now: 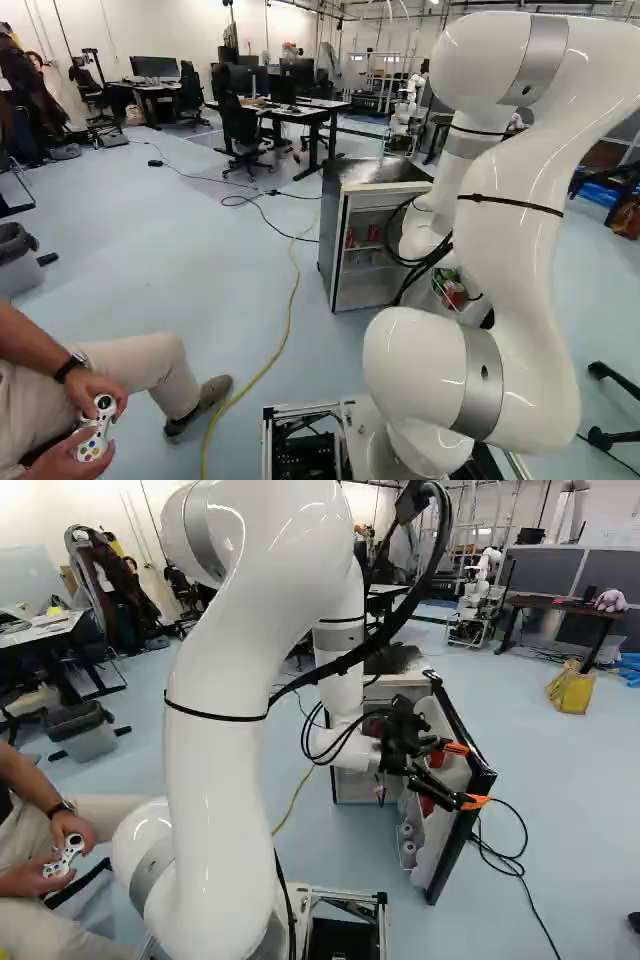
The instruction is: Grab a drink from the fridge
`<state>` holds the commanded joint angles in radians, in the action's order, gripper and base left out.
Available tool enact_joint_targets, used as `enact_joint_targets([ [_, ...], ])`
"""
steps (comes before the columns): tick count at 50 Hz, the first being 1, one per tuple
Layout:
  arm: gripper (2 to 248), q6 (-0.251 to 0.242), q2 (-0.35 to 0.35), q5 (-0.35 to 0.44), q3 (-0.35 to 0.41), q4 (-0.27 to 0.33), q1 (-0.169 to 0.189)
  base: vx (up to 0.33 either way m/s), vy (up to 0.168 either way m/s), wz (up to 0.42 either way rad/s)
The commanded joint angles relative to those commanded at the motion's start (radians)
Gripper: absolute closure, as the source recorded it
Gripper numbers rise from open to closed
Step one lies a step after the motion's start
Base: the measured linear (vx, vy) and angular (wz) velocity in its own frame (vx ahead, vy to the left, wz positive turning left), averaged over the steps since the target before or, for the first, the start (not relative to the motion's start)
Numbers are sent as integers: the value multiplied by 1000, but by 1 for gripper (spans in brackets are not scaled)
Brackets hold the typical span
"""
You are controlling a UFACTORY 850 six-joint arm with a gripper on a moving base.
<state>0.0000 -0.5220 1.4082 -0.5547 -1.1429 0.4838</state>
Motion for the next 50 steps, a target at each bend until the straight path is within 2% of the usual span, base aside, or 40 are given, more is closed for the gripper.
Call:
enact_joint_targets([
  [50,3,0,-98,0,-167,0,56,0,0,0],
])
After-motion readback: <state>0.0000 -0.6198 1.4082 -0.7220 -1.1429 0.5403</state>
